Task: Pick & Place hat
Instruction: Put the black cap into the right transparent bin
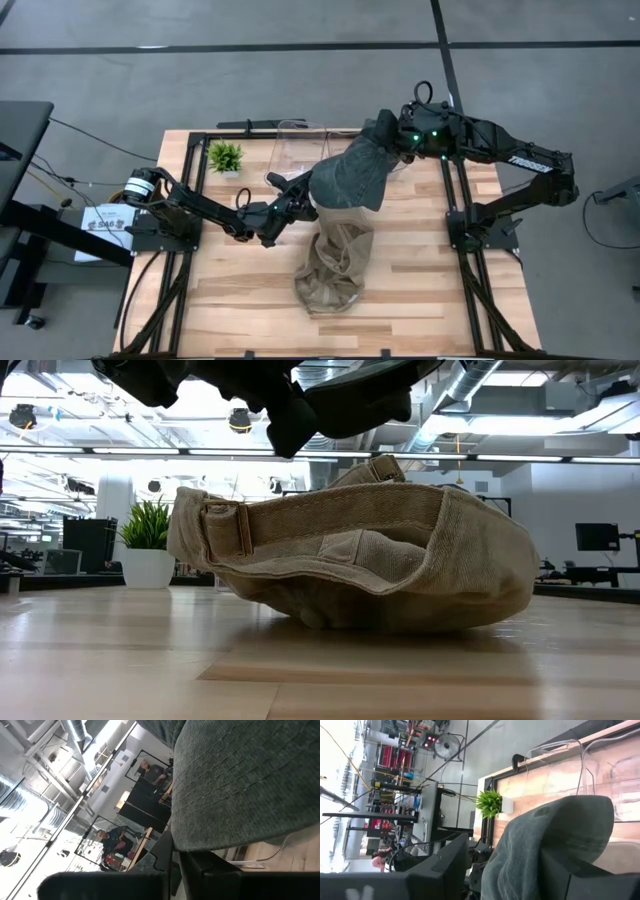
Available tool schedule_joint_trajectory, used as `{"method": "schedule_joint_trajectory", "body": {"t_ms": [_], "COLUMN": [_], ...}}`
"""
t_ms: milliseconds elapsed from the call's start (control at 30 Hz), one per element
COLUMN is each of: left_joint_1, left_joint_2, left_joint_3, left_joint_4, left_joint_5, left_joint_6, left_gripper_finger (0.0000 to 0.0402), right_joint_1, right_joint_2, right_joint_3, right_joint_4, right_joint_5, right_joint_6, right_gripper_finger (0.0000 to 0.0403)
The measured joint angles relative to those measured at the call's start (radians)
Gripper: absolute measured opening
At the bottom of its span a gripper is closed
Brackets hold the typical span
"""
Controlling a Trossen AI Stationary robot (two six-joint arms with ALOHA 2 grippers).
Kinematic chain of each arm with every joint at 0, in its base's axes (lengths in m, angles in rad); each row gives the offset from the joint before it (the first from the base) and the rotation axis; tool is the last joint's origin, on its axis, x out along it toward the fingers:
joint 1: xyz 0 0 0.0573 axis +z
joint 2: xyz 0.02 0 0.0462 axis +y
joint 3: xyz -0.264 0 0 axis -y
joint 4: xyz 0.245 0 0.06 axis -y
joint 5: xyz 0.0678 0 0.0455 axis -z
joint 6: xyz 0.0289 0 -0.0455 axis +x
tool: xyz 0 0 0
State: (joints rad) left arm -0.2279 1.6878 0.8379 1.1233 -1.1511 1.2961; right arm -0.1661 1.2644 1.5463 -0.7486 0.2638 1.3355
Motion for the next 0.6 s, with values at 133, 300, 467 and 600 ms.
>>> {"method": "schedule_joint_trajectory", "body": {"t_ms": [133,300,467,600], "left_joint_1": [0.0,0.0,0.0,0.0], "left_joint_2": [0.0,0.0,0.0,0.0], "left_joint_3": [0.0,0.0,0.0,0.0], "left_joint_4": [0.0,0.0,0.0,0.0], "left_joint_5": [0.0,0.001,0.002,0.002], "left_joint_6": [0.0,0.0,0.0,0.0], "left_gripper_finger": [0.0017,0.0017,0.0017,0.0017], "right_joint_1": [0.009,0.034,0.058,0.063], "right_joint_2": [0.0,0.0,0.0,0.0], "right_joint_3": [0.0,0.0,0.0,0.0], "right_joint_4": [0.0,0.0,0.0,0.0], "right_joint_5": [0.0,0.0,0.0,0.0], "right_joint_6": [0.0,0.0,0.0,0.0], "right_gripper_finger": [0.0156,0.0125,0.0088,0.0058]}}
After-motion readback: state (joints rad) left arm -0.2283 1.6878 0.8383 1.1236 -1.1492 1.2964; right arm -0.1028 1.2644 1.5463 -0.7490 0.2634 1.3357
